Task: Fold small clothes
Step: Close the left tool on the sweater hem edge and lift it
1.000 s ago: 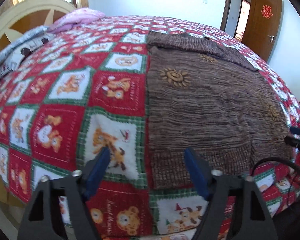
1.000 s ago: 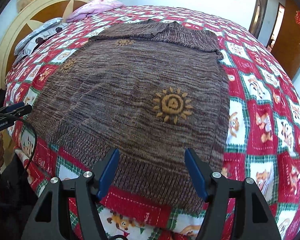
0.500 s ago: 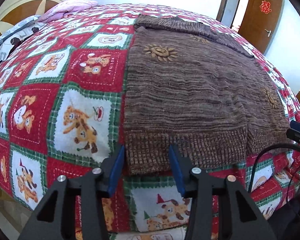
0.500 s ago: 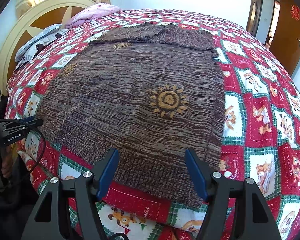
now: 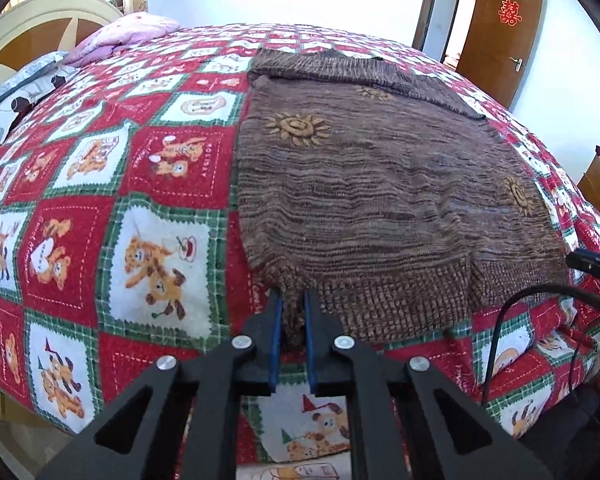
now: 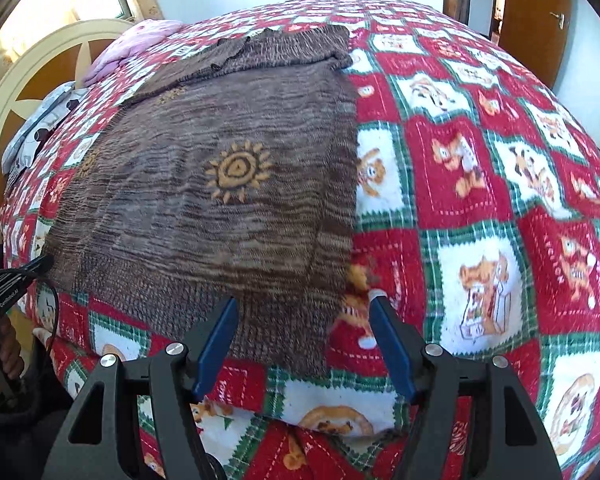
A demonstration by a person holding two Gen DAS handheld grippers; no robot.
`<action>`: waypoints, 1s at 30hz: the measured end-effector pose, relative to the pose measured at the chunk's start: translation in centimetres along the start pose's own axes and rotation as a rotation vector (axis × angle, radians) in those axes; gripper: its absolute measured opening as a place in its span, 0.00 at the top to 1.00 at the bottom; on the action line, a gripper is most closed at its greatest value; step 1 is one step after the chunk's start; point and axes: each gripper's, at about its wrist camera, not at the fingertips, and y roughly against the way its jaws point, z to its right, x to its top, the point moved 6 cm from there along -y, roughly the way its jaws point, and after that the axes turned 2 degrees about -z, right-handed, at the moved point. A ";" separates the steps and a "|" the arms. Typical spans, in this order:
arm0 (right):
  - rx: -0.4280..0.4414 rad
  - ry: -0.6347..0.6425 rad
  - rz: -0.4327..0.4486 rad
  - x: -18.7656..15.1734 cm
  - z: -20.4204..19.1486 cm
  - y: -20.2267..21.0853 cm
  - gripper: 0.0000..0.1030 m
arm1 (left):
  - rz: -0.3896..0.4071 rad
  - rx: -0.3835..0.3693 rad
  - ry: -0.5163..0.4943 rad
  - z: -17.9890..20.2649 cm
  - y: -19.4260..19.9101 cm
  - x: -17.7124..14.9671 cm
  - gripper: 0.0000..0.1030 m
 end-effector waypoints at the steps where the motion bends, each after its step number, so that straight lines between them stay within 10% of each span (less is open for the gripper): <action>1: 0.008 0.000 -0.003 -0.1 -0.1 -0.1 0.33 | -0.002 -0.001 -0.001 0.0 0.0 0.0 0.90; 7: 0.039 -0.015 -0.032 -1.0 -0.3 -0.2 0.34 | 0.019 0.004 -0.021 0.3 0.3 0.4 0.90; 12: 0.076 -0.046 -0.056 -1.5 0.3 -0.9 0.53 | 0.037 0.005 -0.041 0.5 0.4 0.5 0.90; 15: 0.113 -0.064 -0.033 -1.3 0.5 -0.3 0.95 | 0.028 0.014 -0.045 0.4 -0.1 0.3 0.90; 30: 0.211 -0.105 0.299 2.1 0.6 7.9 0.96 | 0.128 -0.069 0.003 -0.1 4.0 3.5 0.90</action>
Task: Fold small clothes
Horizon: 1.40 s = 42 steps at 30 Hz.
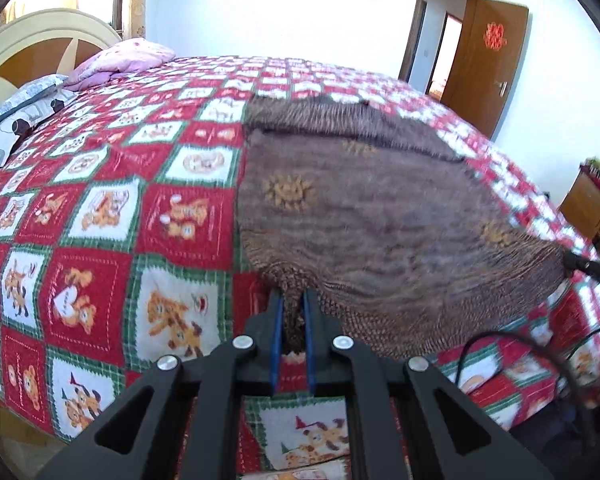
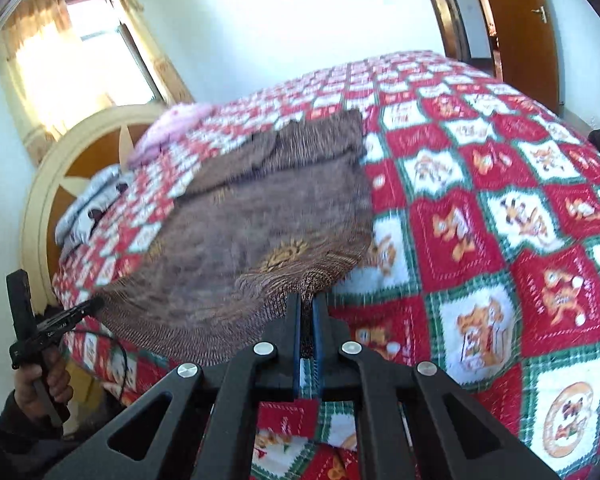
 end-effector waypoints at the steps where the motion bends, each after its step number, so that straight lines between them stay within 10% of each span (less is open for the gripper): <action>1: 0.010 -0.005 0.014 0.5 -0.3 0.2 0.96 | 0.007 -0.014 0.008 0.0 0.3 0.5 0.90; 21: 0.022 0.000 0.184 11.8 -1.7 -0.3 0.96 | 0.181 -0.062 0.107 -1.2 0.1 11.2 0.91; 42: -0.024 0.008 0.170 23.5 -0.1 -9.3 0.96 | 0.179 -0.016 0.151 -2.4 -7.0 21.9 0.91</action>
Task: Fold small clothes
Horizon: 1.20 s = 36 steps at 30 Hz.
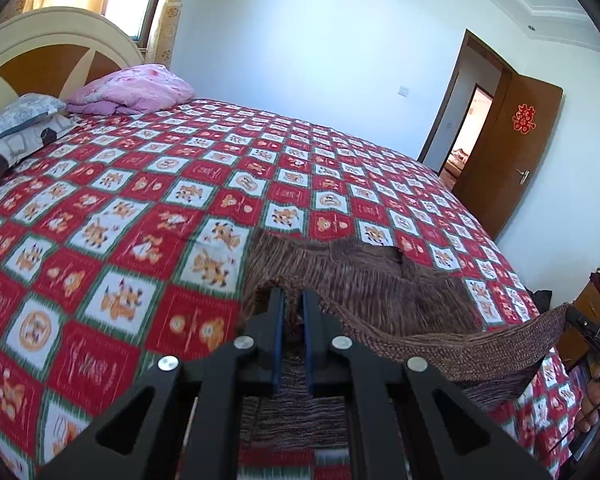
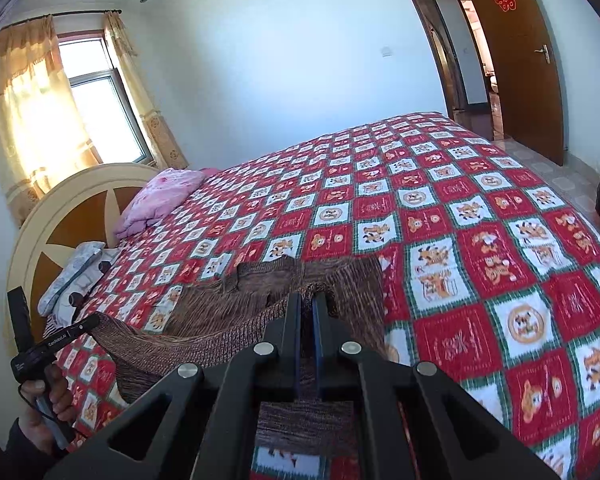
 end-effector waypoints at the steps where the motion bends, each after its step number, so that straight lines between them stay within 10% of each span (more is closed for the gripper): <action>1: -0.004 -0.003 -0.005 0.4 0.2 -0.8 0.96 | -0.002 0.005 -0.007 0.1 -0.6 0.4 0.91; 22: -0.180 -0.063 -0.272 1.4 8.0 -22.1 0.95 | -0.155 0.131 -0.034 -1.7 -17.3 2.6 0.89; 27: -0.213 -0.091 -0.188 2.5 8.8 -20.1 0.55 | -0.141 0.139 0.005 -2.4 -16.7 3.0 0.83; 32: -0.134 0.114 -0.266 0.3 3.2 -17.8 0.55 | -0.065 0.188 -0.165 -1.1 -12.2 2.0 0.46; 36: -0.108 0.285 -0.491 -4.9 -0.9 -20.8 0.55 | -0.131 0.275 -0.411 1.0 -13.2 -1.3 0.43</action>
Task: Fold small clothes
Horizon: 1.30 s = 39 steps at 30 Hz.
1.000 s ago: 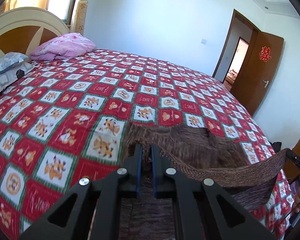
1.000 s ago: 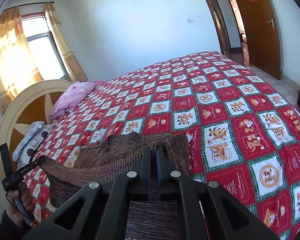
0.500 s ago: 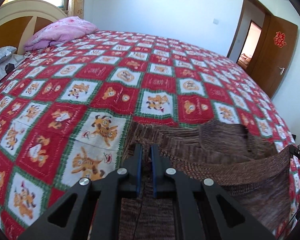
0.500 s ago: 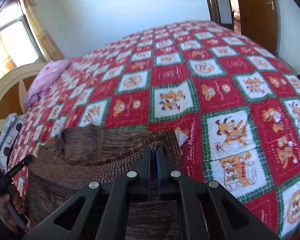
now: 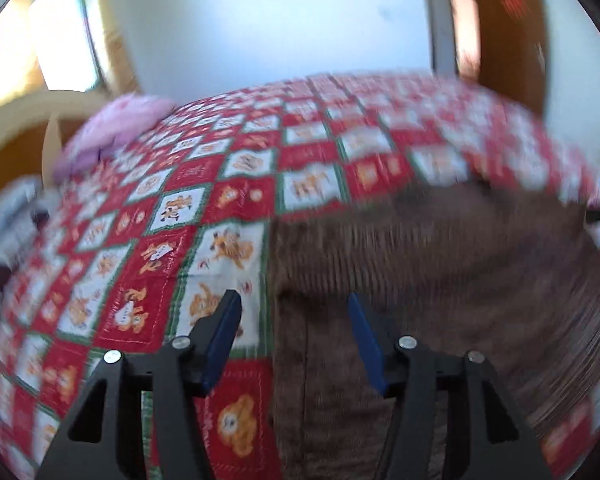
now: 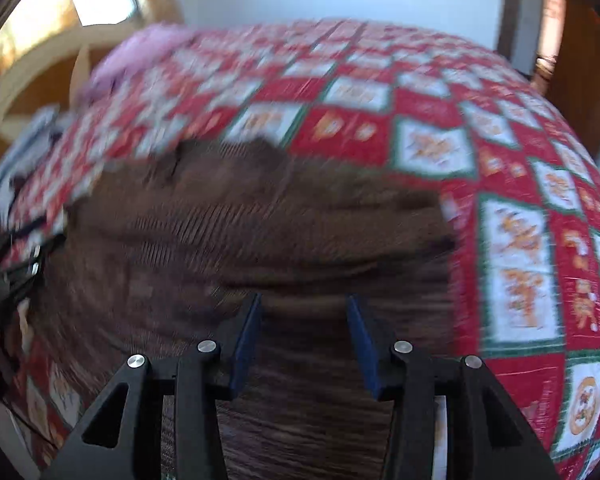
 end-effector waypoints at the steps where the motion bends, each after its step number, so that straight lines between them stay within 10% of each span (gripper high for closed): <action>1: -0.049 0.039 -0.015 0.0 -0.8 -1.1 0.55 | -0.021 0.027 -0.045 0.7 -0.9 -0.5 0.43; 10: -0.143 -0.154 0.147 7.6 2.9 -1.0 0.55 | -0.081 0.183 0.150 -3.4 -5.5 3.9 0.41; 16: -0.121 -0.119 0.126 4.4 2.6 0.3 0.52 | -0.036 0.203 0.240 -6.9 -3.2 3.6 0.38; 27: -0.039 -0.279 0.068 -10.5 7.2 6.1 0.52 | -0.117 -0.008 0.256 -5.0 1.2 -6.1 0.39; 36: 0.005 -0.317 0.101 -11.6 6.7 6.2 0.52 | -0.124 -0.132 0.306 -1.9 2.1 -7.6 0.56; 39: -0.031 -0.257 0.083 -11.6 6.0 5.3 0.83 | -0.135 -0.138 0.322 -1.7 2.1 -8.2 0.56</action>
